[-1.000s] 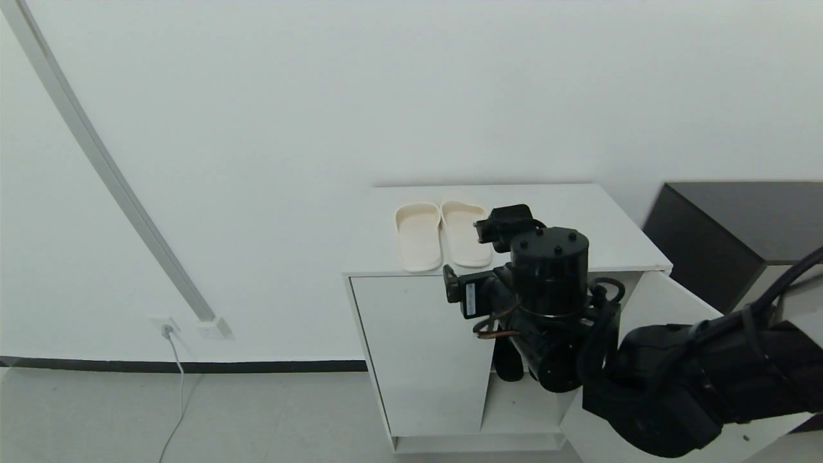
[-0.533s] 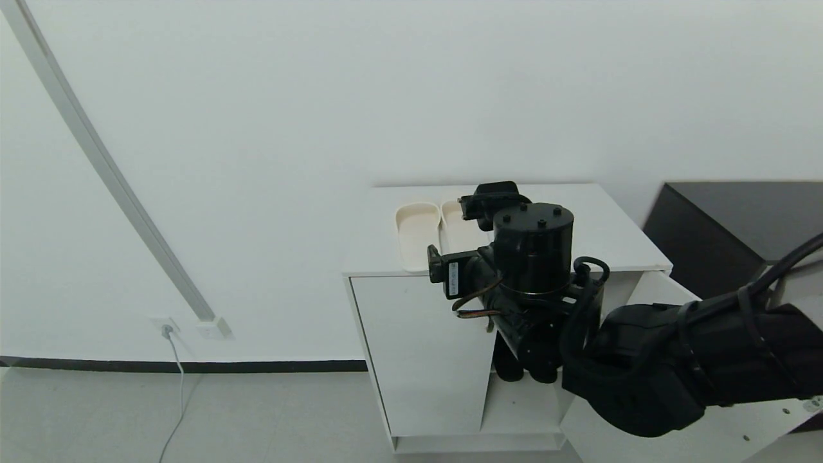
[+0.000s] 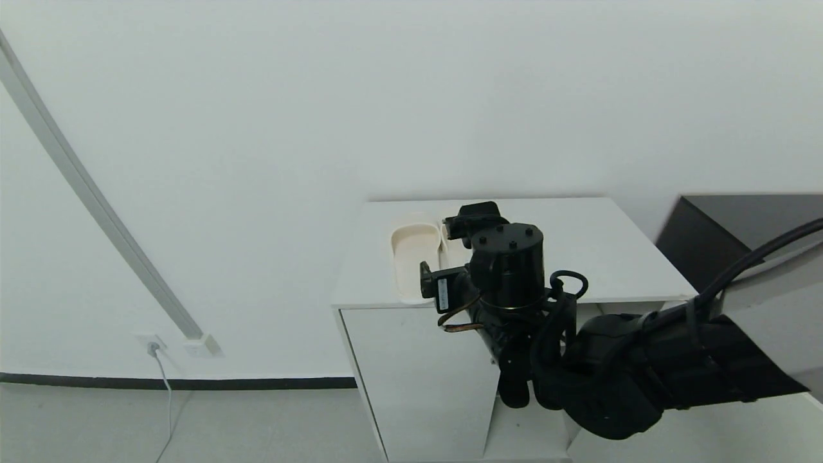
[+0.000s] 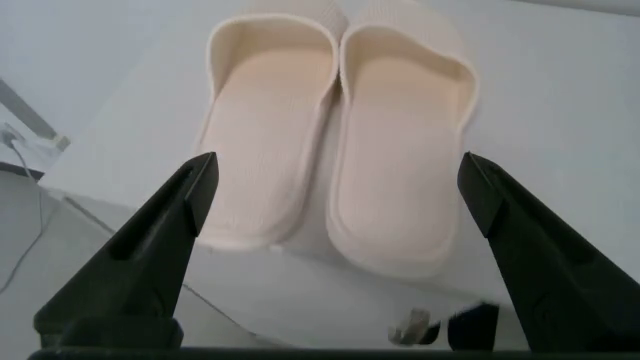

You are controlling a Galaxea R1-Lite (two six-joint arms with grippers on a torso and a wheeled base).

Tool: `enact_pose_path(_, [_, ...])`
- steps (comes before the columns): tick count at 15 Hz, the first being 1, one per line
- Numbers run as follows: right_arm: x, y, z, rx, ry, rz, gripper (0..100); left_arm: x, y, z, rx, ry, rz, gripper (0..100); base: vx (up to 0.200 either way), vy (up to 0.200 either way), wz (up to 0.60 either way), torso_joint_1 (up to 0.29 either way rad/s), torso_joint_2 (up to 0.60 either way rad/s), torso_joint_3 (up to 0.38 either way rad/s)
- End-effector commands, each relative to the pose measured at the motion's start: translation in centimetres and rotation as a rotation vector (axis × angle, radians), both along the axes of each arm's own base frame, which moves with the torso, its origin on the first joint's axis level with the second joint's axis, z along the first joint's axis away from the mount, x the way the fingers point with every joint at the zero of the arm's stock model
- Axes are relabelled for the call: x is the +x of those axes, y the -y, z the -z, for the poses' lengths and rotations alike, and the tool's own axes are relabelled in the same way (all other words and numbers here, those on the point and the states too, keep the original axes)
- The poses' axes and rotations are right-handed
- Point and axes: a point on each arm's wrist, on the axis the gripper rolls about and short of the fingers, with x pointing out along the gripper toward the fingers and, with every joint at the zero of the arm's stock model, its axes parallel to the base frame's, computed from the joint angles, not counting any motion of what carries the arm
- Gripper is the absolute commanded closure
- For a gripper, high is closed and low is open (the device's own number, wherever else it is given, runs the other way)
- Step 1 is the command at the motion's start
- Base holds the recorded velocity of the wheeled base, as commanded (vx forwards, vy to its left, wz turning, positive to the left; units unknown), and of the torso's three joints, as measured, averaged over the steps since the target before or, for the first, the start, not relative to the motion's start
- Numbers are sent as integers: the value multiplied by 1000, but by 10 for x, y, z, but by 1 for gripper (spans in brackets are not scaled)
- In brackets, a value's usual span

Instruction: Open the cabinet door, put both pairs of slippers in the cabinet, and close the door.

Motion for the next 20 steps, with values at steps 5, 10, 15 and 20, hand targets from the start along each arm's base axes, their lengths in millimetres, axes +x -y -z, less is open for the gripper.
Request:
enact_pose_path(5, [28, -19, 23, -16, -16, 14, 0, 0, 0, 0, 0, -1, 0, 100, 120, 0, 0, 4, 0, 0])
enact_pose_path(10, [54, -23, 31, -9, -70, 57, 0, 0, 0, 0, 0, -1, 0, 100, 0, 0, 0, 0, 0, 0])
enact_pose_path(15, [78, -26, 35, 16, -63, 94, 0, 0, 0, 0, 0, 0, 0, 100, 0, 0, 0, 0, 0, 0])
enact_pose_path(20, [87, -35, 32, 24, -56, 93, 0, 0, 0, 0, -2, -1, 0, 100, 0, 0, 0, 0, 0, 0])
